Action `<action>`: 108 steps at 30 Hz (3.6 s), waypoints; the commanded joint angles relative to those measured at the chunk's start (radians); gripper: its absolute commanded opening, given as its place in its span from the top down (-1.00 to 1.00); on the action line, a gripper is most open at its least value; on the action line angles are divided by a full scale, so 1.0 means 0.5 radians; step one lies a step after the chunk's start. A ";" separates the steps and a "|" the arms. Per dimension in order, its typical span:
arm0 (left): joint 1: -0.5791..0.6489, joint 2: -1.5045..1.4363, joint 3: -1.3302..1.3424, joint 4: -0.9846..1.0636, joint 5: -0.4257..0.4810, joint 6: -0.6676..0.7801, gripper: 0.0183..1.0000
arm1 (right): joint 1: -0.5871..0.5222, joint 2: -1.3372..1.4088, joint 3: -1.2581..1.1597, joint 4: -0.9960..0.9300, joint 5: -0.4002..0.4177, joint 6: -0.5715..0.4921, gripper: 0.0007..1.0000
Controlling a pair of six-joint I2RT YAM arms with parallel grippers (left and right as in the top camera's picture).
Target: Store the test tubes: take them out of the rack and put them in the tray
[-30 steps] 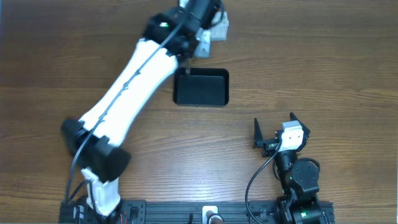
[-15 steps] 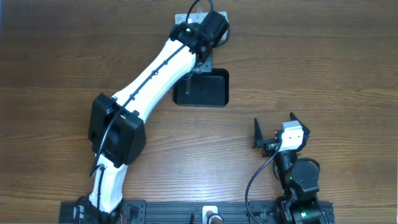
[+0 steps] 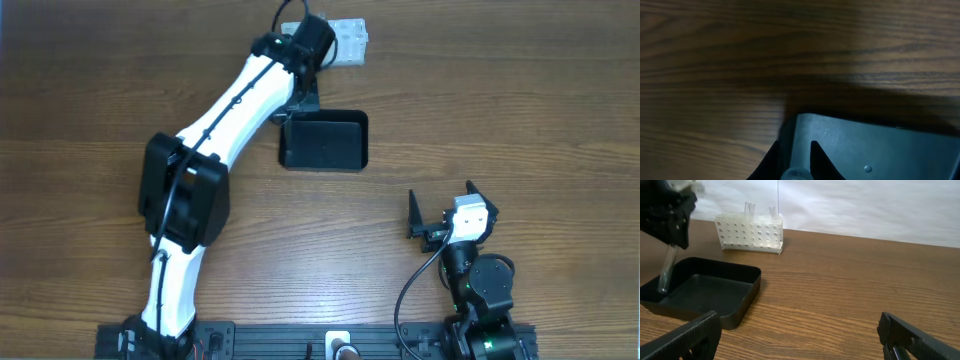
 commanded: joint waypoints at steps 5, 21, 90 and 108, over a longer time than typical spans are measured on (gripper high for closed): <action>-0.013 0.098 -0.026 0.019 0.079 -0.008 0.89 | 0.011 -0.014 -0.019 0.005 -0.012 -0.008 -0.99; -0.013 0.057 -0.025 0.012 0.162 -0.008 0.20 | 0.011 -0.014 -0.019 0.005 -0.012 -0.008 -0.98; 0.291 0.220 -0.018 1.817 0.565 1.213 -0.40 | 0.011 -0.014 -0.019 0.005 -0.012 -0.008 -0.99; 0.262 0.269 -0.018 1.930 0.565 1.214 -0.29 | 0.011 -0.014 -0.019 0.005 -0.012 -0.008 -0.99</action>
